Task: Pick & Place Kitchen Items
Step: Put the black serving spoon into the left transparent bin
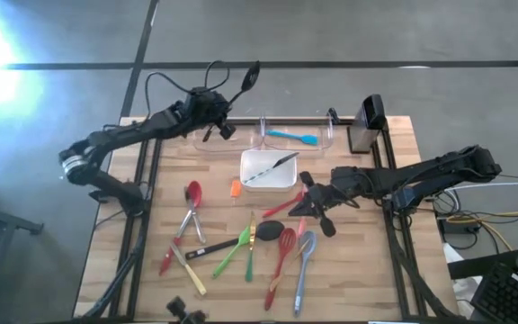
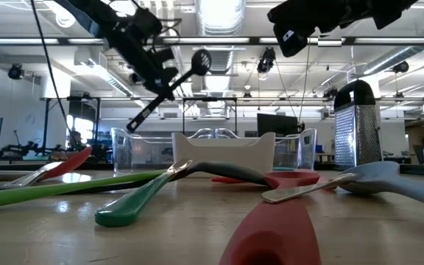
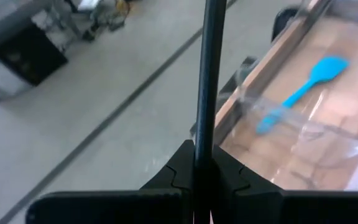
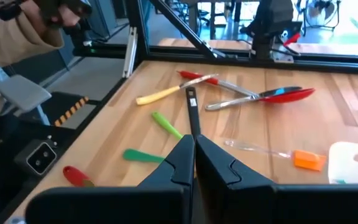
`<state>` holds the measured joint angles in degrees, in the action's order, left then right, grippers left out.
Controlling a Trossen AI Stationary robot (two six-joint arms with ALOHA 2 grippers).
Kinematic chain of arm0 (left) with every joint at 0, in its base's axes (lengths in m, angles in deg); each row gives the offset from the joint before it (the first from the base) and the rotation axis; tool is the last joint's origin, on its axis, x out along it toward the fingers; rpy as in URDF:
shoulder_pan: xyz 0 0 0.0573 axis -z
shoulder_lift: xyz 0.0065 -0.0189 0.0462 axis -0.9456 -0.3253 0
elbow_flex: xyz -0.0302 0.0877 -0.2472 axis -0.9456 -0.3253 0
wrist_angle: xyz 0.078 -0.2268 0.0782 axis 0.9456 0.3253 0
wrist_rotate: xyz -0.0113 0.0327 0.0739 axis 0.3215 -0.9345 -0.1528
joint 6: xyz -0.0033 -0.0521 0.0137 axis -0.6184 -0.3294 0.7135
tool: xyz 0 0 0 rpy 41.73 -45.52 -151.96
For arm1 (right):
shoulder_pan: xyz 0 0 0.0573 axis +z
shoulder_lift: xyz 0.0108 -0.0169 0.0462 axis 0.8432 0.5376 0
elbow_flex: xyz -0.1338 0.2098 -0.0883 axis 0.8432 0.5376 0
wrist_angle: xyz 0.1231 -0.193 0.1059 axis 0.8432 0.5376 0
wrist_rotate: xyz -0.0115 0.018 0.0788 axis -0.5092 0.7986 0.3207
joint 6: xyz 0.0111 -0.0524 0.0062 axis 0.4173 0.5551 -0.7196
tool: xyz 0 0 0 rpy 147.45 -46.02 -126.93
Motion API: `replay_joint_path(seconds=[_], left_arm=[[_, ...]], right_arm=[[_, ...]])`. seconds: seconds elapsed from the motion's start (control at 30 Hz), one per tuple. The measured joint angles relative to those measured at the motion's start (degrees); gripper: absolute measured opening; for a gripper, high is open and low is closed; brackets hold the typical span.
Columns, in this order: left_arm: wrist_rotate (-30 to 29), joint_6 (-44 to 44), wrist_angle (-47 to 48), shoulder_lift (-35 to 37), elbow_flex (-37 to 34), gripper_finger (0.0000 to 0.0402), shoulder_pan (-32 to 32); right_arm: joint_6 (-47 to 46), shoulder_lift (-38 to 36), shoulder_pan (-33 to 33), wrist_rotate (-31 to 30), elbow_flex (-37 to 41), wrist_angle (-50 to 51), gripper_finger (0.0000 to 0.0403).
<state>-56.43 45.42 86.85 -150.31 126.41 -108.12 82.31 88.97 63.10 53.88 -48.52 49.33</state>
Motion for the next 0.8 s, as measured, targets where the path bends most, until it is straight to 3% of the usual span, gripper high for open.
replay_joint_path(seconds=[0.37,0.8], left_arm=[[0.24,-0.18,0.36,-10.43,3.1,0.0021,-1.18],[0.33,-2.93,2.94,-11.66,2.28,0.0021,-1.42]], right_arm=[[1.16,-0.07,-0.02,0.02,0.0,1.42,0.0008],[-0.09,-0.07,0.0,-1.93,0.07,2.57,0.0008]])
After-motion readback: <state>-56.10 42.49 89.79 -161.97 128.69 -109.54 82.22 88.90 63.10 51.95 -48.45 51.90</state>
